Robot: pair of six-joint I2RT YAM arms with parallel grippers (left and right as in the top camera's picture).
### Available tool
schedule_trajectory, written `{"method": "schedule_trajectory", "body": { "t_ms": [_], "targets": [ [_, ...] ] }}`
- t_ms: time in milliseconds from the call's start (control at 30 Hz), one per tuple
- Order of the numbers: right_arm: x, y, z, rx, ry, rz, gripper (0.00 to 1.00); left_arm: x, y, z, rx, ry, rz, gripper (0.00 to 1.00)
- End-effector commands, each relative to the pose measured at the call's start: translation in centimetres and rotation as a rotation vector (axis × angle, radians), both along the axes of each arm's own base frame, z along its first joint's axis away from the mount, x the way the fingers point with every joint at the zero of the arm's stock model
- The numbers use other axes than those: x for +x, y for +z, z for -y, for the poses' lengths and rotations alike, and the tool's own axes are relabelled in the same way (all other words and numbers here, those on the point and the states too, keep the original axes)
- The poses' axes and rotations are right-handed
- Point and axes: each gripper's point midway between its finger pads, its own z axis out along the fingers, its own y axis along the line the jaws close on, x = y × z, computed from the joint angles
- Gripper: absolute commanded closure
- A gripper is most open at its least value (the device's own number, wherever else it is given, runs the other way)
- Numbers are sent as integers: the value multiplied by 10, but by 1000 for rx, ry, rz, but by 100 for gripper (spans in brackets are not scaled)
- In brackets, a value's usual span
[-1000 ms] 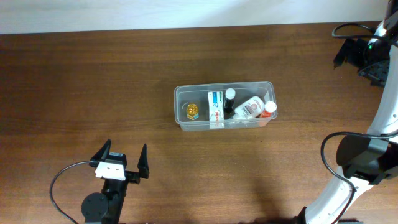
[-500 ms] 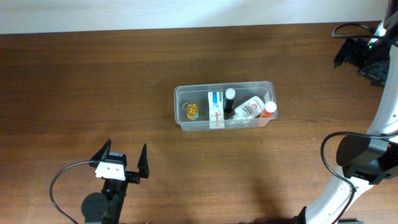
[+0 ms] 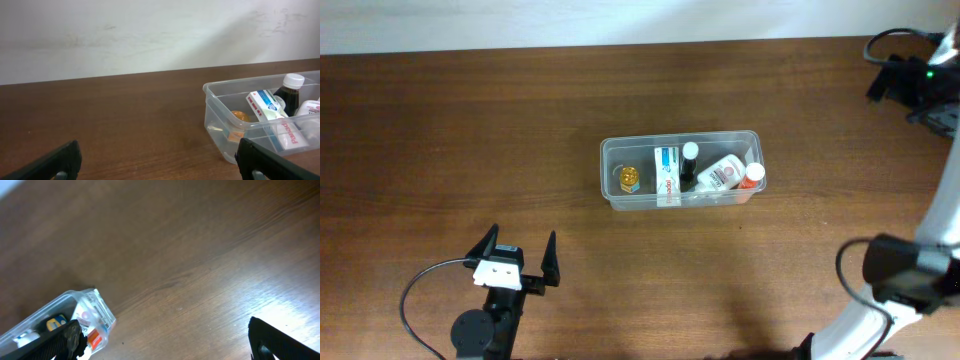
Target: Pack container
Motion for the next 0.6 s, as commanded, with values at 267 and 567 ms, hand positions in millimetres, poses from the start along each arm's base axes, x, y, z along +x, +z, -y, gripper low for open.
{"method": "schedule_trajectory", "body": {
  "t_ms": [267, 567],
  "targets": [
    [-53, 84, -13, -136, -22, 323, 2, -1, 1, 2, 13, -14, 7, 1],
    [-74, 80, -58, -153, 90, 550, 2, -1, 1, 2, 13, -14, 7, 1]
  ]
}}
